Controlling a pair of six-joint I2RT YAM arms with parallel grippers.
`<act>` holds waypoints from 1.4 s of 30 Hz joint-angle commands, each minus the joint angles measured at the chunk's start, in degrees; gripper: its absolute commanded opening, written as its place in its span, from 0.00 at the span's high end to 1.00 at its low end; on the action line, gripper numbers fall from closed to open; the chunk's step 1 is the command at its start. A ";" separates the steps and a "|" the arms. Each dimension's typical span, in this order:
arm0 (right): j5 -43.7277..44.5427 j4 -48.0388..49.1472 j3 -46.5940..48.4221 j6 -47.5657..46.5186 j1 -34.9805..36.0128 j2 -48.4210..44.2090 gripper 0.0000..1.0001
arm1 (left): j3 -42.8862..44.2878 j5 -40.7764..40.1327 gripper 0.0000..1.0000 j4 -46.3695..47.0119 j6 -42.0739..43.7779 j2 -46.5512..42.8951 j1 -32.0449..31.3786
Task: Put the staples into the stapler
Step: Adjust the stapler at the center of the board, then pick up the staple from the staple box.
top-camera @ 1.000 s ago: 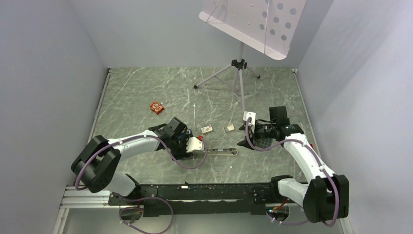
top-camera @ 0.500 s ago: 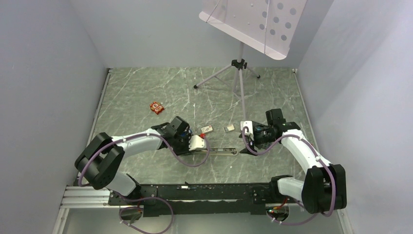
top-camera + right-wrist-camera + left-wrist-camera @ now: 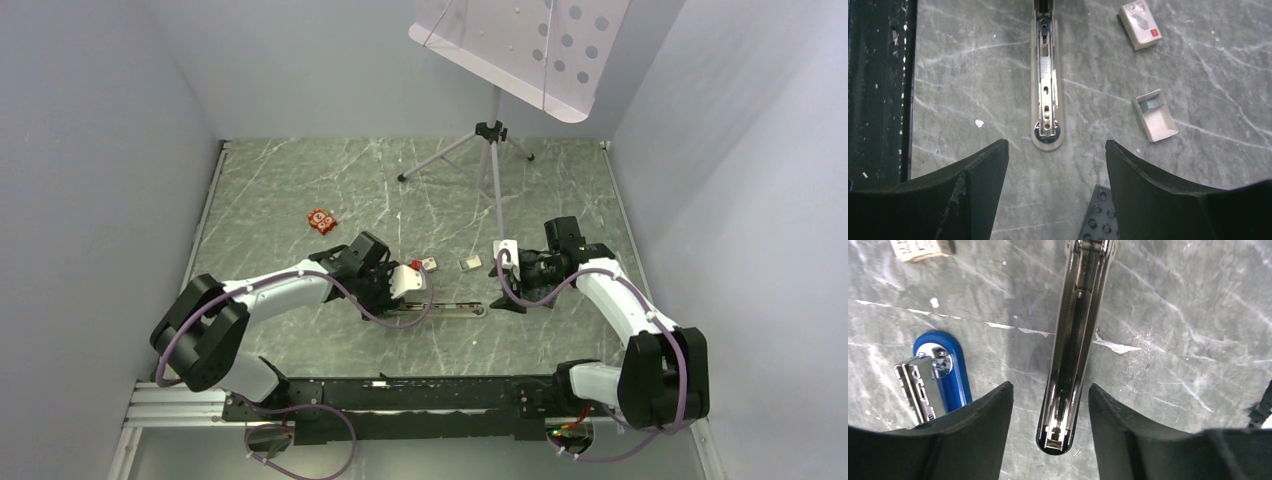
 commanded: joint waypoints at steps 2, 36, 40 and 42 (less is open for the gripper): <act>-5.51 5.04 4.33 5.49 -0.01 2.41 0.25 | 2.21 -0.23 0.34 1.47 -8.06 -5.10 -0.07; 5.89 -26.64 44.63 -19.48 7.53 43.85 0.53 | -4.63 1.10 0.01 14.54 -52.36 -31.87 22.16; 7.01 -26.19 46.16 -18.67 8.46 45.84 0.58 | -6.21 -0.09 0.01 13.73 -52.70 -33.88 22.23; 7.76 -25.83 45.99 -18.44 8.99 46.24 0.60 | -6.96 -0.78 0.01 13.25 -52.69 -34.60 22.19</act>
